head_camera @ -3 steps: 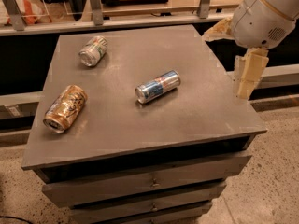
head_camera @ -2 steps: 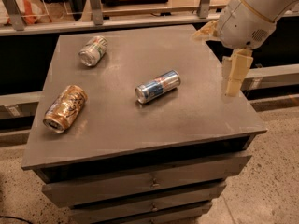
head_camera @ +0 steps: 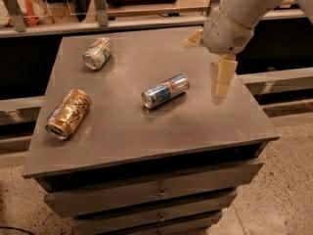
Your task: Move redbull can near orange can
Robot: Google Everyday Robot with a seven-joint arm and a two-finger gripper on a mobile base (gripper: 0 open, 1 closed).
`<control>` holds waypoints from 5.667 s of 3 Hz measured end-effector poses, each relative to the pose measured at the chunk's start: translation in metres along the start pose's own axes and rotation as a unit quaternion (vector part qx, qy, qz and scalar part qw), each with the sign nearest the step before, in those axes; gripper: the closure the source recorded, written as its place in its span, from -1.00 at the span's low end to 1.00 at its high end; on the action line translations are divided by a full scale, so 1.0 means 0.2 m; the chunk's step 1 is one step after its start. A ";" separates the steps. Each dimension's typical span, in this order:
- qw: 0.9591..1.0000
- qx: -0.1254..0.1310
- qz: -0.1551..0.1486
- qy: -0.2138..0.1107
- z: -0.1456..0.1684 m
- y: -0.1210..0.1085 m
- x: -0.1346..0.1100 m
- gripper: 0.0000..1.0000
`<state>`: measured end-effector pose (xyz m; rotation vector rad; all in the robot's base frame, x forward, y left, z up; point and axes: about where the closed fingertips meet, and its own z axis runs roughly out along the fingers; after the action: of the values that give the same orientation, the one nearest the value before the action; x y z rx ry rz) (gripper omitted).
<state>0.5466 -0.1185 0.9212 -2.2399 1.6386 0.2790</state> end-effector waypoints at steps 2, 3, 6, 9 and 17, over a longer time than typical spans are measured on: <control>0.999 -0.046 -0.020 0.005 0.24 -0.09 -0.06 -1.00; 0.998 -0.061 -0.030 0.002 0.31 -0.08 -0.11 -1.00; 0.994 -0.091 -0.068 -0.002 0.46 -0.10 -0.20 -1.00; 0.991 -0.089 -0.103 0.012 0.49 -0.26 -0.11 -0.17; 0.995 -0.092 -0.016 -0.023 0.63 -0.16 -0.92 1.00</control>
Offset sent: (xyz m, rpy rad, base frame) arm 0.0042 0.0474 -0.0557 -0.0791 0.1432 0.1285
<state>0.5254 0.1007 0.8765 -2.3725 1.6101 0.4871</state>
